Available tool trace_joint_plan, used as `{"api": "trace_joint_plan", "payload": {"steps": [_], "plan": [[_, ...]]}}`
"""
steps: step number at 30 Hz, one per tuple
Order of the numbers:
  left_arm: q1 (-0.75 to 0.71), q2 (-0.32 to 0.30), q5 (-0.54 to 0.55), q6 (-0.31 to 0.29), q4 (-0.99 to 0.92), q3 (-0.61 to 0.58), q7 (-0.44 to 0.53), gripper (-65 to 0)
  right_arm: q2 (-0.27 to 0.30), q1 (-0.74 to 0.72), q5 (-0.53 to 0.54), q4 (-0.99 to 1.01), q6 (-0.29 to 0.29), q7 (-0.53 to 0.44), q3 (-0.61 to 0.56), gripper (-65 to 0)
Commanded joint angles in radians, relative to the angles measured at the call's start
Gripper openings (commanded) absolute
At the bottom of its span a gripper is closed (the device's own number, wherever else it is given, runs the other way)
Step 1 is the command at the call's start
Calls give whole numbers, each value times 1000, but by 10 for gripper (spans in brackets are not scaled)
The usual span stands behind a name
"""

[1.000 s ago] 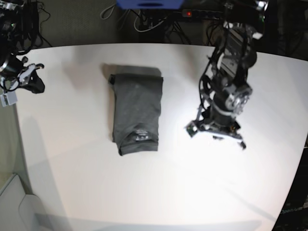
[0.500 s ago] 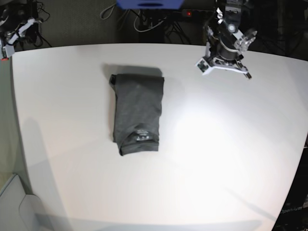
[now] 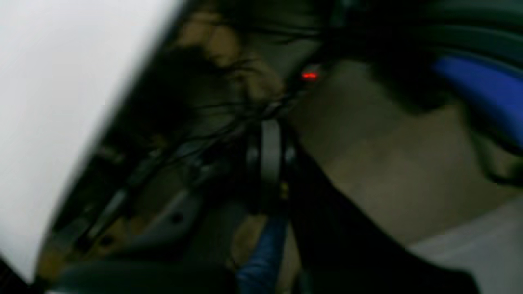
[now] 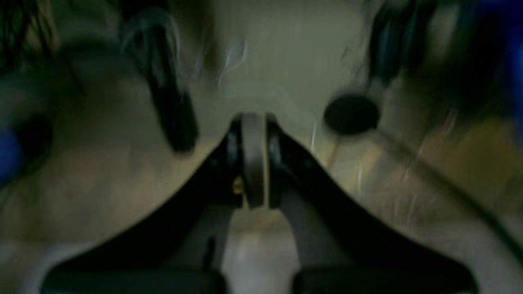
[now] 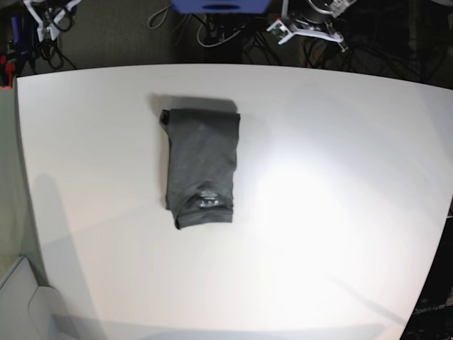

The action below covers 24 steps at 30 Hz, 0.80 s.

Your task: Layout the t-shirt on the table in an organized manner, then fold the t-shirt properly

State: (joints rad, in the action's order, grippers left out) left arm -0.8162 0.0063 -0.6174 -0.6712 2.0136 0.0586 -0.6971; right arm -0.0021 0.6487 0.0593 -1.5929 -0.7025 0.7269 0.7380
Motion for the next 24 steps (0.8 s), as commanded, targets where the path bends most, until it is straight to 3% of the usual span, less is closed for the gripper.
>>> {"api": "trace_joint_plan", "payload": {"steps": [1,6,10,13,18,22,24], "plan": [[-24,5,-3,11,11,2,9,-649,12,-14,-6,52,4,-23,7,-650],[-38,-10,55,37,-130,11,11,-649,53,-126,-71,431,4,-194,7,-650],[-10,-84,199,216,-347,1,55,-649,87,-226,-143,742,4,-347,12,-650],[39,-121,321,311,-517,4,112,-649,90,-278,-189,928,4,-475,12,-650],[197,-131,457,348,-828,11,118,-649,103,-347,-192,1187,4,-758,-47,-650],[335,-125,506,367,-1071,13,124,-649,112,-406,-192,1376,8,-921,-87,-650],[421,-125,560,400,-1236,13,147,-649,110,-422,-192,1440,232,-990,-114,-650]]}}
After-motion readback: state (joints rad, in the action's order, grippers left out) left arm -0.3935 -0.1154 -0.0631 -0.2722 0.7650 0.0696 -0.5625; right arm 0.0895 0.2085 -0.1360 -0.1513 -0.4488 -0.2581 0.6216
